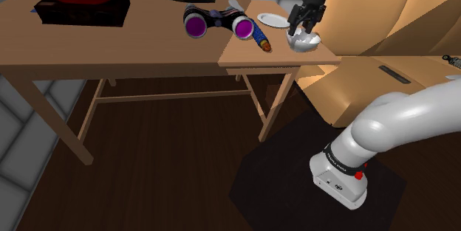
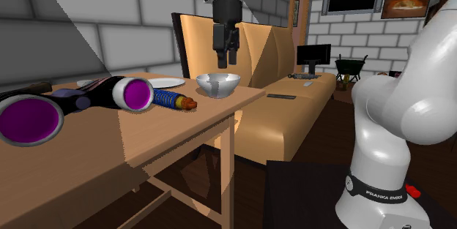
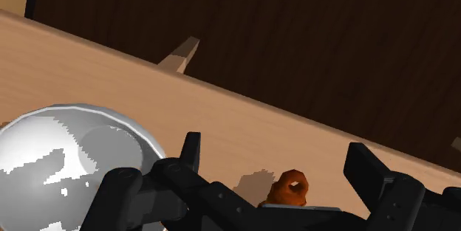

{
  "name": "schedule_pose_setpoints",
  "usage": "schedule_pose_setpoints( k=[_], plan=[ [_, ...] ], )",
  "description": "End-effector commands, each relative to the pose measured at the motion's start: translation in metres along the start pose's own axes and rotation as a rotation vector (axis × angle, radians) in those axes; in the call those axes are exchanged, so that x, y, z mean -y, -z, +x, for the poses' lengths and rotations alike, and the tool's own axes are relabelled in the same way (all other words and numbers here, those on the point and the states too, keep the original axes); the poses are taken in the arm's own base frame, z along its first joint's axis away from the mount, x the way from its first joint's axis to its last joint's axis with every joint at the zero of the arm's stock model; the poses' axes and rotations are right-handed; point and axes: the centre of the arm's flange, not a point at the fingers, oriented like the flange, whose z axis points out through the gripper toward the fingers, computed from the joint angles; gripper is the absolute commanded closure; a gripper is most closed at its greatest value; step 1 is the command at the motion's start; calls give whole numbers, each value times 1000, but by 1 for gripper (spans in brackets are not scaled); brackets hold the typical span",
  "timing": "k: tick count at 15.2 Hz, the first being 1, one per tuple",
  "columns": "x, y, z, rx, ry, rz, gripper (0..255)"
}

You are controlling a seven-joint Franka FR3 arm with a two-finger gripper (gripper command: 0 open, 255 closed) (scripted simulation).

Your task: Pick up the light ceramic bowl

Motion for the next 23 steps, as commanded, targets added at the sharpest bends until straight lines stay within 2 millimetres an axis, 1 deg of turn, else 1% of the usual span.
schedule_pose_setpoints(
  k=[1,7,14,16,17,23],
  plan=[
    [-14,-2,25,4,-17,-18,0],
    [-57,-7,84,16,-66,-68,0],
    [-58,-44,85,16,-66,-68,0],
    [-58,-47,85,16,-66,-68,0],
    [-57,-46,85,16,-66,-68,255],
    [-57,-46,85,16,-66,-68,255]
  ],
)
